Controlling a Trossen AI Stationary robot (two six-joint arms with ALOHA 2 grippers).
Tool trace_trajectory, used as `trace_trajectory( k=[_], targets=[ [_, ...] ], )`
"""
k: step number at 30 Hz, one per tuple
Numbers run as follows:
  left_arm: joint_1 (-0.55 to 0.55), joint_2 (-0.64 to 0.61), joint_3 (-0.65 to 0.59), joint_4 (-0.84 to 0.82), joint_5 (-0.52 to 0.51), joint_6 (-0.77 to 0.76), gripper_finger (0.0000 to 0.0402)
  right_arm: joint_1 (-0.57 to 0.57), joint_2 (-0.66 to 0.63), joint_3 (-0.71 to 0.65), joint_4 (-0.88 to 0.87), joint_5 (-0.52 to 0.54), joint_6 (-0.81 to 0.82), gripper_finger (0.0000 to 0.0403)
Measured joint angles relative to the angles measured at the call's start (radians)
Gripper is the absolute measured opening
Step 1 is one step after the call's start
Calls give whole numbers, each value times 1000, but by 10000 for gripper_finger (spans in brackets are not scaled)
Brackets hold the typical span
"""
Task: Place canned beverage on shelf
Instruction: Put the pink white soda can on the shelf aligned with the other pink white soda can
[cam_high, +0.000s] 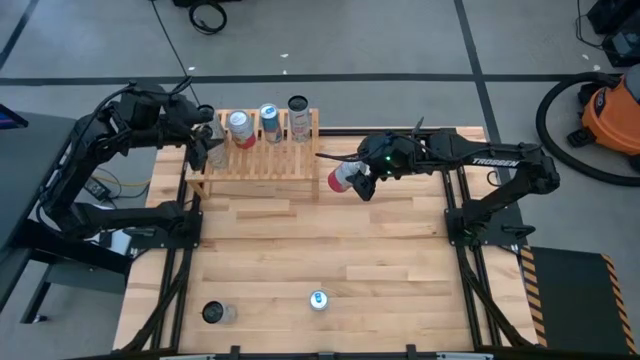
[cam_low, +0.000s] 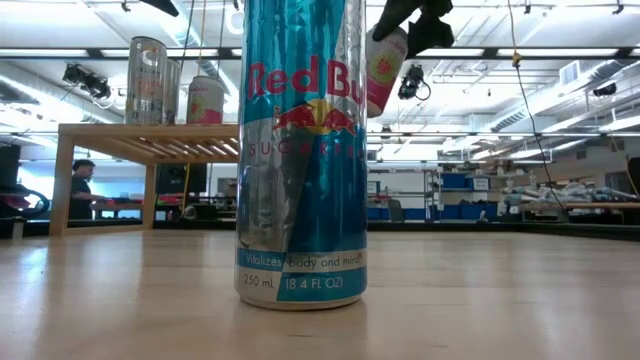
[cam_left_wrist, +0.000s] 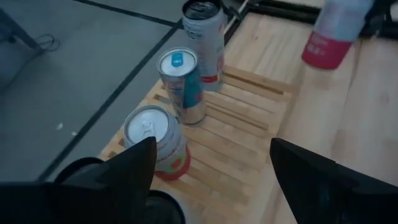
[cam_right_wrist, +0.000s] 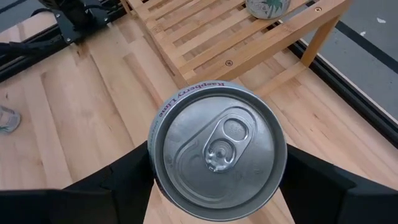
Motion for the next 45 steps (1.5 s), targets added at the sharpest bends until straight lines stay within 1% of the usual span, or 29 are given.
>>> trace_trajectory(
  k=[5, 12, 20, 26, 30, 32, 36, 39, 42, 45],
  targets=[
    [0, 0, 0, 2, 47, -44, 316, 0, 0, 0, 0, 0, 0, 297],
    [0, 0, 0, -20, 50, -67, 317, 0, -1, 0, 14, 1, -8, 297],
    [0, 0, 0, -41, 50, -142, 317, 0, -1, 0, 23, 28, -8, 297],
    [0, 0, 0, -64, 50, -267, 317, 0, -1, 0, 29, 27, -8, 297],
    [0, 0, 0, -72, 41, -308, 317, 0, -1, 0, 30, 27, -8, 297],
    [0, 0, 0, -73, 29, -286, 317, 0, -1, 0, 33, 27, -8, 297],
    [0, 0, 0, -73, 27, -143, 317, 0, -1, 0, 46, 27, -22, 297],
    [0, 0, 0, -72, 27, -90, 317, 0, -1, 0, 59, 23, -34, 297],
    [0, 0, 0, -71, 27, -51, 317, 0, -1, 0, 90, -3, -40, 297],
    [0, 0, 0, -38, 28, 45, 317, 0, -1, 0, 123, -23, -60, 297]
  ],
)
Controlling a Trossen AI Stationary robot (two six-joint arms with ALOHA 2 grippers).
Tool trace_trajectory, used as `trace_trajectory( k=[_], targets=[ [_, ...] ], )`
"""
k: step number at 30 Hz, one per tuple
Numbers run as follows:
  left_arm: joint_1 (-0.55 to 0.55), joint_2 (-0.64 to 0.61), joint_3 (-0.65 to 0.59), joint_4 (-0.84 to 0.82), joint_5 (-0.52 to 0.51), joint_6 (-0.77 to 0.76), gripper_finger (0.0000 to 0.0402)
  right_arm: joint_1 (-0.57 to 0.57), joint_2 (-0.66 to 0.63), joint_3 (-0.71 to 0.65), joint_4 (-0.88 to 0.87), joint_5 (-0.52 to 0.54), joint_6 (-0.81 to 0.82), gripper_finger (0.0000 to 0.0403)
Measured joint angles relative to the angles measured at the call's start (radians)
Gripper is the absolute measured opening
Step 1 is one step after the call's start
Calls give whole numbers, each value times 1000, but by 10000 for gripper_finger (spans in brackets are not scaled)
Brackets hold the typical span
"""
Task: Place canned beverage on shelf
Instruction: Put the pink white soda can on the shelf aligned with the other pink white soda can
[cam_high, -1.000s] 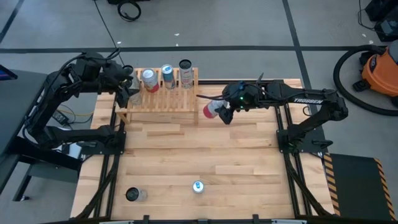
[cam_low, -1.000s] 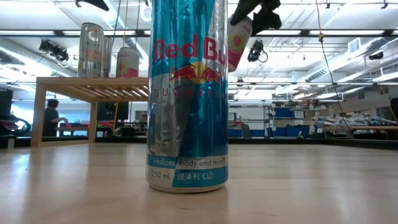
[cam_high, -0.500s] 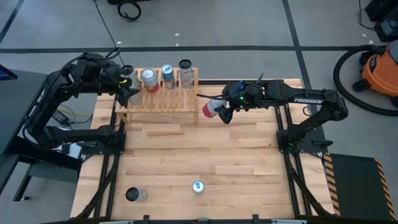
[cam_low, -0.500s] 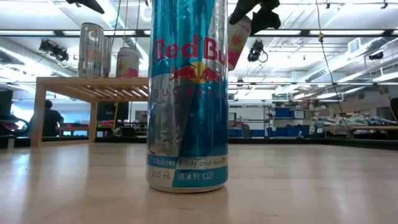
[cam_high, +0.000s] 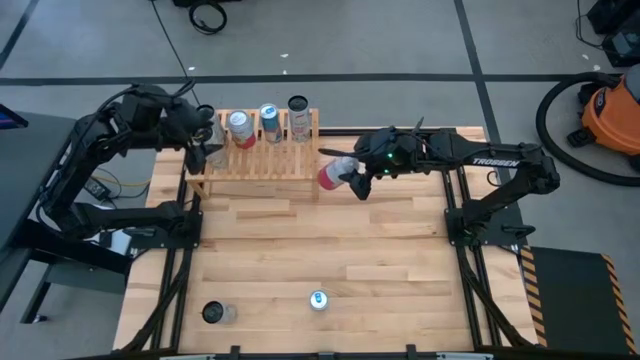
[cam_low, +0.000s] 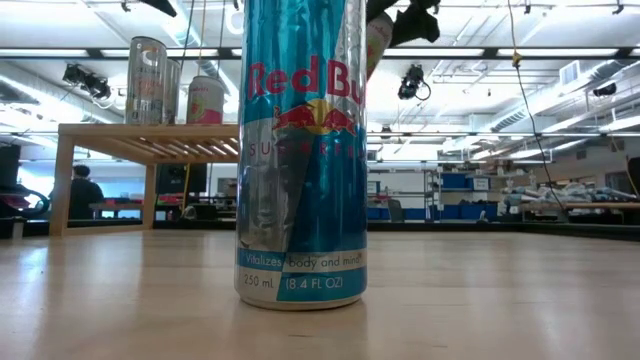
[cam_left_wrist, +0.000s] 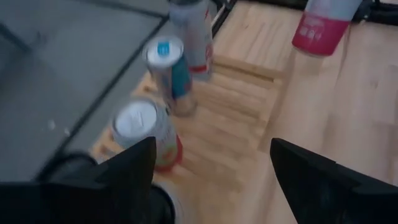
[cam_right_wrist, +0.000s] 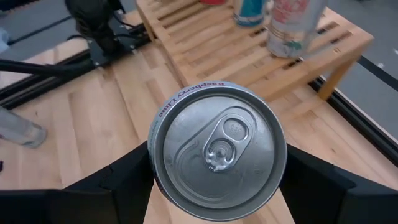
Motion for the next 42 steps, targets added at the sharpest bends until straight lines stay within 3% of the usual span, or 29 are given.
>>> trace_trajectory(
  k=[3, 12, 24, 31, 42],
  targets=[
    [0, 0, 0, 70, 1, 25, 317, 0, 0, 0, 6, -5, -20, 297],
    [0, 0, 0, 279, 1, -130, 317, 0, 0, 0, 4, -4, -58, 297],
    [0, 1, 0, 393, 1, -261, 317, -5, 0, 0, 4, 23, -86, 297],
    [0, 42, 0, 364, 16, -248, 317, -7, 0, 0, 20, 7, -86, 298],
    [-60, 222, 0, 363, 25, -73, 317, 11, 0, 0, 65, -119, -34, 297]
  ],
)
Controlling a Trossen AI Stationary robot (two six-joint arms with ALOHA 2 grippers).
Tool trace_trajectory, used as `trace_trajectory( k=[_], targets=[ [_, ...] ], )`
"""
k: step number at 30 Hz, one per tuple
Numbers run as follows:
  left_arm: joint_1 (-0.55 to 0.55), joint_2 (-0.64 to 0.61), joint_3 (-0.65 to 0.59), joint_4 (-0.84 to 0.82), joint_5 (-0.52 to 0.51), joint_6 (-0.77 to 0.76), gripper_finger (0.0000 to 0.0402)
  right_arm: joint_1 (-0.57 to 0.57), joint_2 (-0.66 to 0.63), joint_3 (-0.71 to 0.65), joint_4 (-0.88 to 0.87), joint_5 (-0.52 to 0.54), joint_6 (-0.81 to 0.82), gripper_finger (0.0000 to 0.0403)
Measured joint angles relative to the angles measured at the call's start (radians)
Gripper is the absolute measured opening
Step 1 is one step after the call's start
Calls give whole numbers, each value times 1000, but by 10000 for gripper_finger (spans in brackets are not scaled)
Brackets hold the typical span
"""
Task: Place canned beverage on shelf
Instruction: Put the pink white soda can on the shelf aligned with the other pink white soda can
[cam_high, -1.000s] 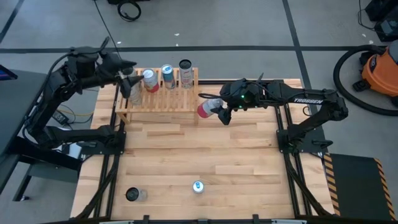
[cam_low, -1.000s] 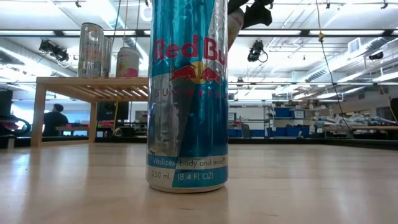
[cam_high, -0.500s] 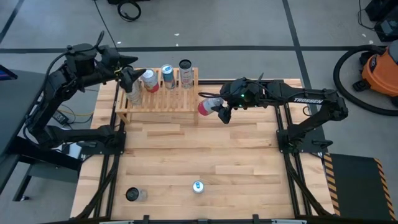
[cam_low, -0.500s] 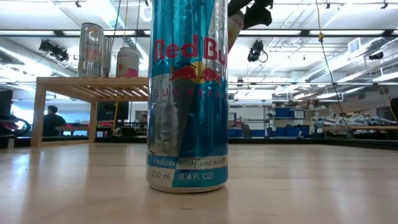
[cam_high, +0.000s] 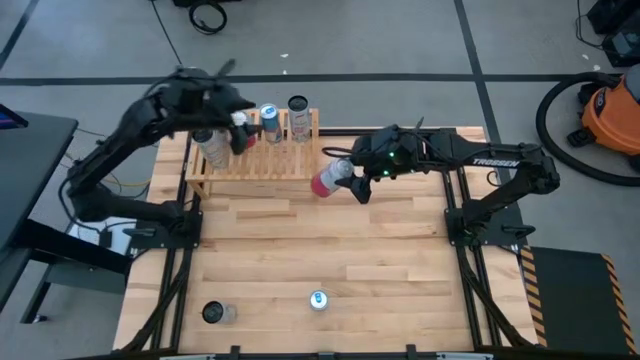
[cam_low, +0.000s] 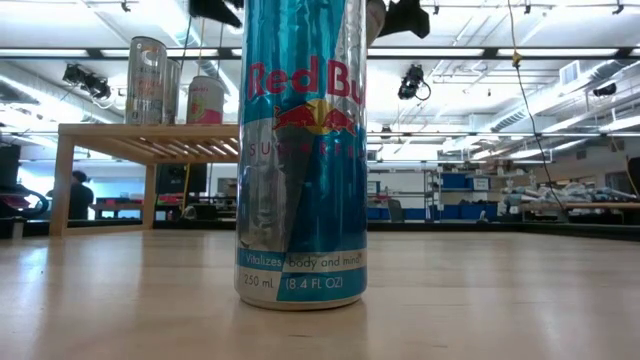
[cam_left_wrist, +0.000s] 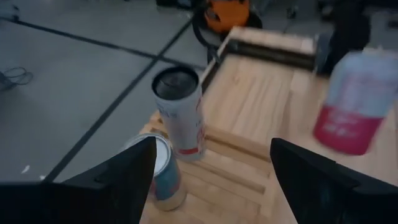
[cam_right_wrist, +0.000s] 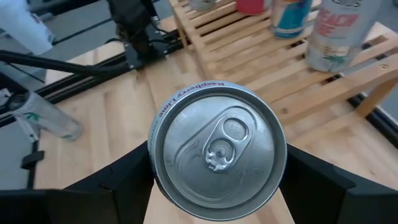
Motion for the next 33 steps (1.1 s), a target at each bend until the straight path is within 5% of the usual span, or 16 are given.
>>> trace_trajectory(
  k=[17, 33],
  targets=[
    [-237, 78, 0, -61, -1, 57, 317, -1, 0, 0, 96, -15, -53, 296],
    [-433, 154, 2, 100, 18, 6, 317, -1, 0, 0, 233, -54, -101, 297]
  ],
)
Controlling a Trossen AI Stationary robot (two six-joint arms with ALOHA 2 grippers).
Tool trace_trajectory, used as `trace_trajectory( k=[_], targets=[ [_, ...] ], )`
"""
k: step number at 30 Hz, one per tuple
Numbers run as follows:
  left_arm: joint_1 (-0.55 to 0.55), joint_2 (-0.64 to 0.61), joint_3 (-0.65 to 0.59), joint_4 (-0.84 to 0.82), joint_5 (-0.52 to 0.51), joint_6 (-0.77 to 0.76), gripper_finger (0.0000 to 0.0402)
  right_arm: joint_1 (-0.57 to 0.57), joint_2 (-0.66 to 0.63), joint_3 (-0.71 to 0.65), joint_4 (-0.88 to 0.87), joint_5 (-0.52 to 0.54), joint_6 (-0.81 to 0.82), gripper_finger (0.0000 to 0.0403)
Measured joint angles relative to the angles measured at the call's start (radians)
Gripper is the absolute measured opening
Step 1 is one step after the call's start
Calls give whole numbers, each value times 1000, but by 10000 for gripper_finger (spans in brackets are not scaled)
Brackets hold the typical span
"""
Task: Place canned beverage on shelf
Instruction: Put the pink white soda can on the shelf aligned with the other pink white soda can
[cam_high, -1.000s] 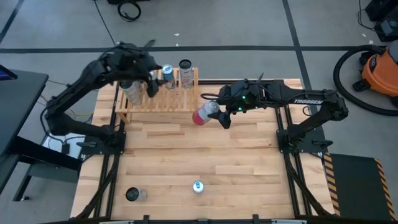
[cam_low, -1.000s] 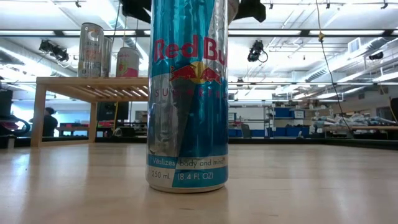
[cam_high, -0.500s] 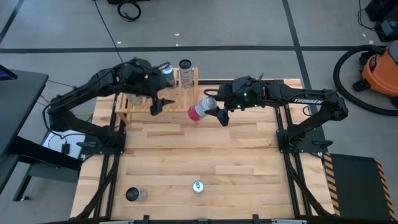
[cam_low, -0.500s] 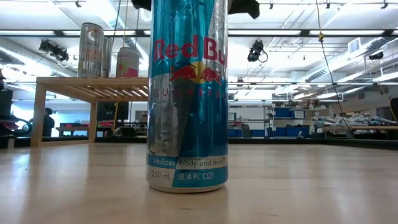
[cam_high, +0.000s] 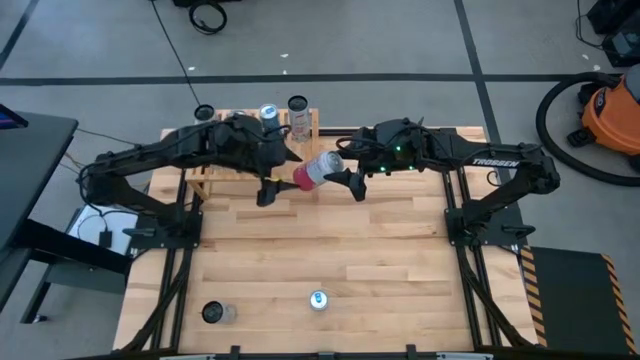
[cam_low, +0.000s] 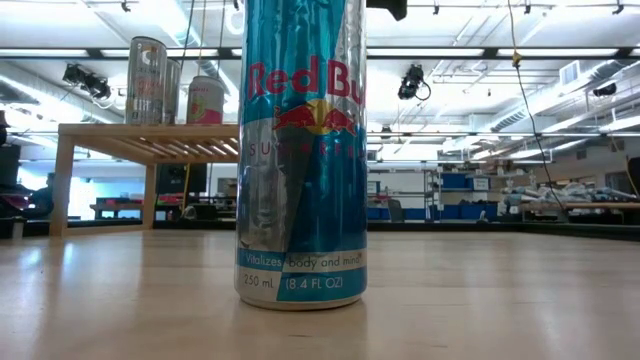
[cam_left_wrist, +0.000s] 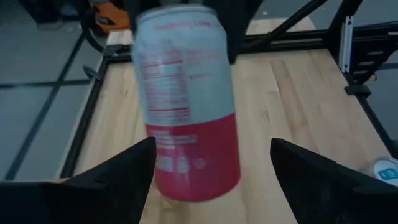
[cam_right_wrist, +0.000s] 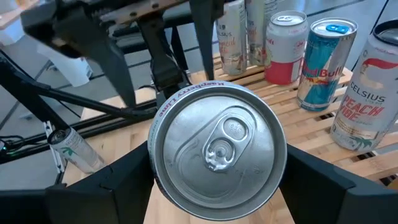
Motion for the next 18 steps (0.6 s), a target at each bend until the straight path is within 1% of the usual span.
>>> trace_trajectory(
  k=[3, 9, 13, 18],
  targets=[
    [-2, 19, -1, 19, -4, -36, 317, 0, 0, 0, 12, -2, 6, 297],
    [-9, 63, -1, 59, -16, -62, 317, 0, 0, 0, 33, -14, 7, 297],
    [-9, 75, -1, 61, -55, -63, 317, 0, 1, -2, 36, -13, 6, 297],
    [-9, 75, -1, 63, -34, -64, 317, 0, 1, -2, 45, -9, 7, 297]
  ],
)
